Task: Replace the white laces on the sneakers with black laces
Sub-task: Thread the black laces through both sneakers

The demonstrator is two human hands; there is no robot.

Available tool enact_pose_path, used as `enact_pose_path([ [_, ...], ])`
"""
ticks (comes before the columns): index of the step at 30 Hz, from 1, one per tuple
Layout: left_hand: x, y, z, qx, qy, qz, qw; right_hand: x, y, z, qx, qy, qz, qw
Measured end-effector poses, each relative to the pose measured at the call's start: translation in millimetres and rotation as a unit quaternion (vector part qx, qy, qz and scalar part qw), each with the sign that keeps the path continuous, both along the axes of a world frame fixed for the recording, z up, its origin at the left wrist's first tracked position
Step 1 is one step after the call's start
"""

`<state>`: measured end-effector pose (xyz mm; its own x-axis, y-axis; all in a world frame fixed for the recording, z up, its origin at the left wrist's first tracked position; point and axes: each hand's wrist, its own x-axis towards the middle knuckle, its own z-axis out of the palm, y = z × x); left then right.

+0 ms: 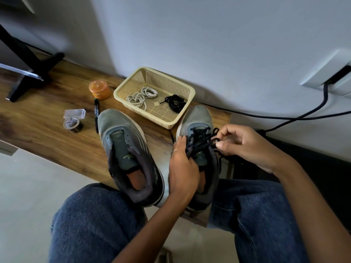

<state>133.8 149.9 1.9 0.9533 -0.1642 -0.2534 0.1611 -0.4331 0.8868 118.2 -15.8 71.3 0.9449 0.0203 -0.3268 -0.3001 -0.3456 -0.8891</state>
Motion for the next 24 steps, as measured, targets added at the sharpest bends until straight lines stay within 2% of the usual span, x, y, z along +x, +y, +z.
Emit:
enact_pose_path([
  [2,-0.7,-0.1,0.9,0.002,0.0,0.0,1.0,2.4,0.9,-2.1,-0.055,-0.013,-0.004,0.998],
  [5,-0.8,0.4,1.5,0.005,-0.005,-0.003,1.0,3.3,1.8,-5.2,-0.056,-0.003,0.002,0.998],
  [10,0.1,1.0,4.0,0.004,-0.002,0.006,1.0,1.6,0.1,-1.8,0.019,-0.022,-0.029,0.999],
  [15,0.8,2.1,6.1,0.002,-0.001,0.005,1.0,0.2,4.9,3.5,0.115,0.009,-0.056,0.992],
  [24,0.6,2.8,2.6,0.005,-0.003,0.002,1.0,3.9,8.0,4.4,0.078,0.008,-0.106,0.991],
])
